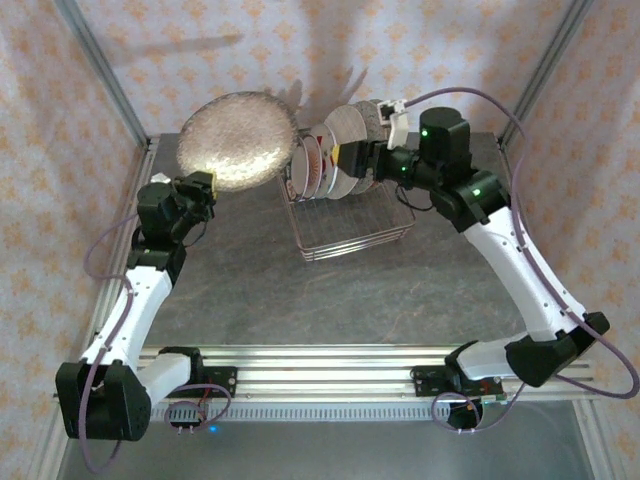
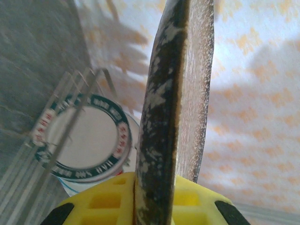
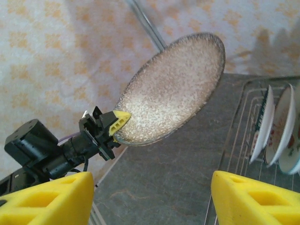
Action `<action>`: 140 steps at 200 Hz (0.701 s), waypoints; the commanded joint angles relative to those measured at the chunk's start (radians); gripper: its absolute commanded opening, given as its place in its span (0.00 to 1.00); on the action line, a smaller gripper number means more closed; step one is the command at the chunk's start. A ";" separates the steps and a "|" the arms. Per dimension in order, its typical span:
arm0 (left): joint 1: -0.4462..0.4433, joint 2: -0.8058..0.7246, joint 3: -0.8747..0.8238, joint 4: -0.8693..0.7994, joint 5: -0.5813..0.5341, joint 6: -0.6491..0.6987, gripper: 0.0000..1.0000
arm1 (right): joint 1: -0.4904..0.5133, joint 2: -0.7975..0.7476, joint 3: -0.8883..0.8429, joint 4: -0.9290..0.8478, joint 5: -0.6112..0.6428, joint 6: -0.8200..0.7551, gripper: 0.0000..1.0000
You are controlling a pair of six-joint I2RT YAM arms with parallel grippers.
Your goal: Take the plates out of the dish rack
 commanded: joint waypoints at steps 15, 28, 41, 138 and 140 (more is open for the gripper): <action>0.051 -0.072 -0.023 0.243 -0.065 0.041 0.00 | 0.078 -0.025 -0.043 0.179 0.103 -0.169 0.73; 0.072 -0.059 -0.031 0.251 -0.065 0.066 0.00 | 0.105 -0.035 -0.073 0.220 0.146 -0.197 0.77; 0.095 -0.043 -0.043 0.268 -0.067 0.085 0.00 | 0.125 -0.045 -0.105 0.264 0.171 -0.219 0.85; 0.187 0.230 -0.085 0.538 -0.056 0.162 0.00 | 0.192 -0.061 -0.219 0.411 0.226 -0.310 0.99; 0.188 0.237 -0.082 0.539 -0.056 0.164 0.00 | 0.192 -0.061 -0.220 0.413 0.230 -0.310 0.99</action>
